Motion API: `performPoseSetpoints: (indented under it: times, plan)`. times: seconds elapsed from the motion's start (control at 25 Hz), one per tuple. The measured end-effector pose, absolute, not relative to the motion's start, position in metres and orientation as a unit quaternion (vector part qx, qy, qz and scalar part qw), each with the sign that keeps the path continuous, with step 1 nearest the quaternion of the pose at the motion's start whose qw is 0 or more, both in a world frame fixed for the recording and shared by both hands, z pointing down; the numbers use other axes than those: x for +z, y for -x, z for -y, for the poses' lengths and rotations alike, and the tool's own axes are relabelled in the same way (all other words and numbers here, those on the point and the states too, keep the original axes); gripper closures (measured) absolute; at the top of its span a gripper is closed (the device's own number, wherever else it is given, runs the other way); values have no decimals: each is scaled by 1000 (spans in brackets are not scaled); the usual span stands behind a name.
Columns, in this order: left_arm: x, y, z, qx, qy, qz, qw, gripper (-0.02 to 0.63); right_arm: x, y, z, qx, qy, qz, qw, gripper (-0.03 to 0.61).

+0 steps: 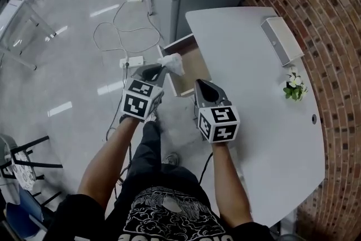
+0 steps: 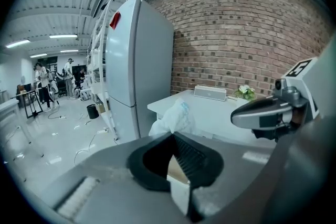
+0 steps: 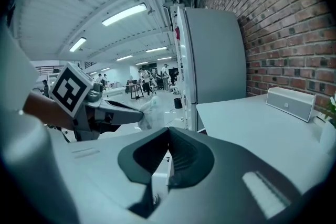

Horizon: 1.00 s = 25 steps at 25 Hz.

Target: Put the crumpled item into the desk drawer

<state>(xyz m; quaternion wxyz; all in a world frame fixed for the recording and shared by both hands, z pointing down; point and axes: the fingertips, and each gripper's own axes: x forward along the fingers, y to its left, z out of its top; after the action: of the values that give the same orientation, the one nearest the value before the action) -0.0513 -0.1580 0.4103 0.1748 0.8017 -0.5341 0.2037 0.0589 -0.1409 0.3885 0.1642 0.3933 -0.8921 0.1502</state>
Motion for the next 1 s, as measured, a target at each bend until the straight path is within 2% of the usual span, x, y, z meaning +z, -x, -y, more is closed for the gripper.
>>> performPoseSetpoints:
  times: [1.0]
  plan:
    - [559,59,269,328,-843,391,171,609,523,-17,234,226,-445,844,195,575]
